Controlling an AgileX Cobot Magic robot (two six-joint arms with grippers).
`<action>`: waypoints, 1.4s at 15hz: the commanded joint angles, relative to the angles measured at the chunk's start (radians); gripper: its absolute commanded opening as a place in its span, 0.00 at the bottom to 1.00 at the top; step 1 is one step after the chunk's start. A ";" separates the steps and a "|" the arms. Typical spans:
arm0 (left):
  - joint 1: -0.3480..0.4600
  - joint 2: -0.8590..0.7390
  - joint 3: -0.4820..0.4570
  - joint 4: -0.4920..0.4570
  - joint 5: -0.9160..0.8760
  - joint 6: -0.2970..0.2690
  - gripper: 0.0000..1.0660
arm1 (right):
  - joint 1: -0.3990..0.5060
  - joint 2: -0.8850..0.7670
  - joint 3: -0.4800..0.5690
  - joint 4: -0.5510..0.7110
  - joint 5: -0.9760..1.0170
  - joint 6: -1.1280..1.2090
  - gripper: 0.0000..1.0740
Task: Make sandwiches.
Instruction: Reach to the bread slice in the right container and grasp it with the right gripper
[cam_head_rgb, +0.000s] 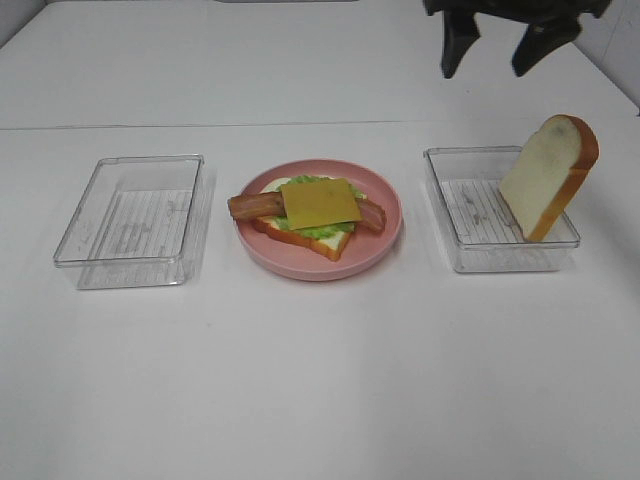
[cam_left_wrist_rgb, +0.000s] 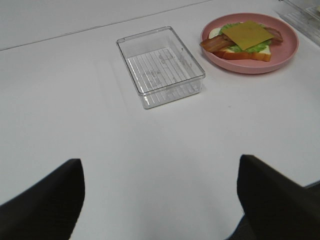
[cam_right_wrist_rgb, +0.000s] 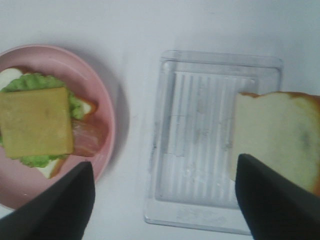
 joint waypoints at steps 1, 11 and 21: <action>-0.002 -0.020 0.006 0.000 -0.010 -0.002 0.74 | -0.089 -0.014 0.002 -0.012 0.073 -0.006 0.69; -0.002 -0.020 0.006 0.000 -0.010 -0.002 0.74 | -0.225 0.094 0.002 -0.004 0.110 -0.091 0.69; -0.002 -0.020 0.006 0.000 -0.010 -0.002 0.74 | -0.225 0.202 0.002 -0.019 0.101 -0.091 0.09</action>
